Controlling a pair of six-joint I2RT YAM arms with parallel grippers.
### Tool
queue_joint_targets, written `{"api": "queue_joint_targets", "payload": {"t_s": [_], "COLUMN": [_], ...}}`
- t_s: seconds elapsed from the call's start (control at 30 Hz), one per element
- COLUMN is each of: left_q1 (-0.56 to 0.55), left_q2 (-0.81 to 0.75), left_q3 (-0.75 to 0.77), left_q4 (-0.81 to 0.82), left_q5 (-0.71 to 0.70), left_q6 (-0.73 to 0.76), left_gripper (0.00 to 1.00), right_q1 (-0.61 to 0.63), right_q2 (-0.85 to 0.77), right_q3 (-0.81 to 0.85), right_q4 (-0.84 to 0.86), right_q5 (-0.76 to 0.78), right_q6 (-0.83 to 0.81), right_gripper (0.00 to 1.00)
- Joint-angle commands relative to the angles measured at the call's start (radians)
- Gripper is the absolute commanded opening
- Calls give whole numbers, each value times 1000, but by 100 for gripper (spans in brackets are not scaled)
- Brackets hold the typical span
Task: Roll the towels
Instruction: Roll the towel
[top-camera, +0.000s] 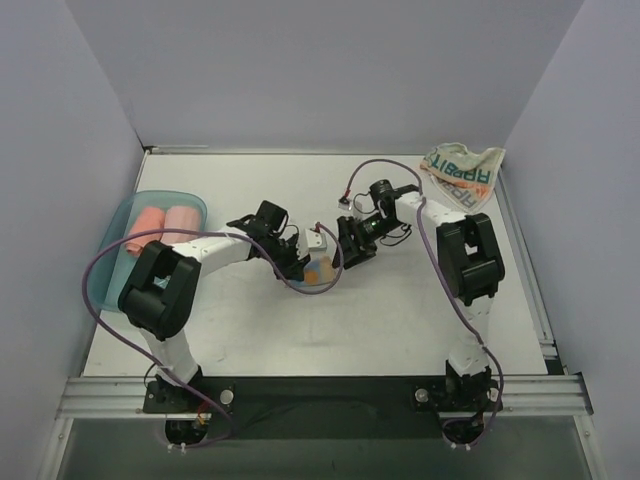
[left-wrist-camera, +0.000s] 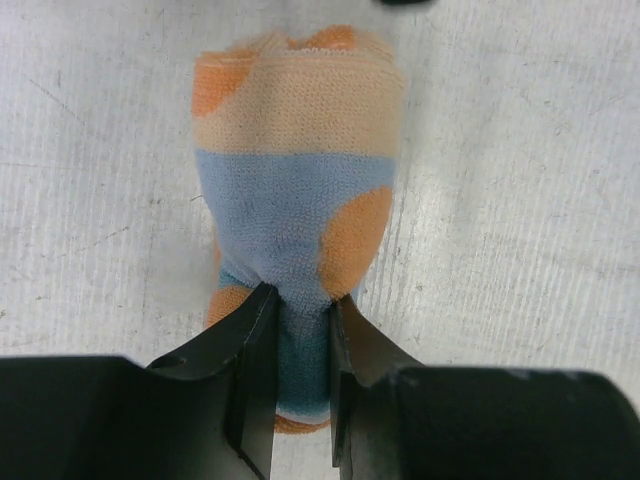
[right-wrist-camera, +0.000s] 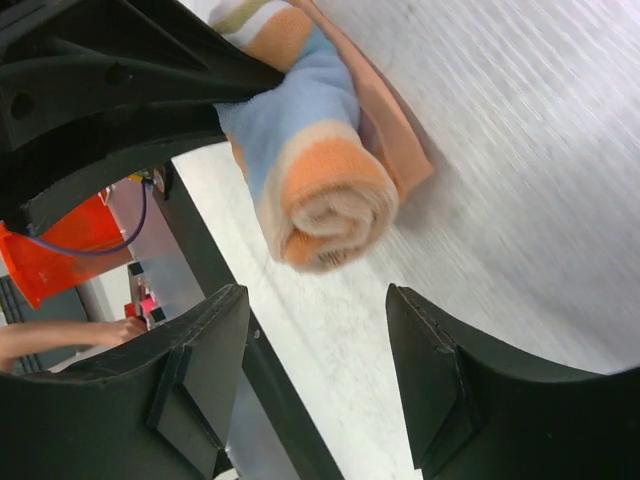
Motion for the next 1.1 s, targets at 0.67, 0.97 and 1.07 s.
{"api": "queue_joint_targets", "payload": {"t_s": [0.67,0.97,1.07], "left_q1": [60,-15,-71], "left_q2": [48,-205,-253], "left_q3": [32,-116,-155], "left_q4": [-176,-4,21], "left_q5": [-26,-134,-165], "left_q6": [-77,28,114], "left_gripper": [42,85,85], "right_q1": [113,103,100], "right_q2": [102,143,172], "right_q3": [-10,-30,-24], "right_q4": [285,370,377], "right_q5": [-65,-182,-199], "right_q6": [331,551,600], "right_gripper": [0,0,0]}}
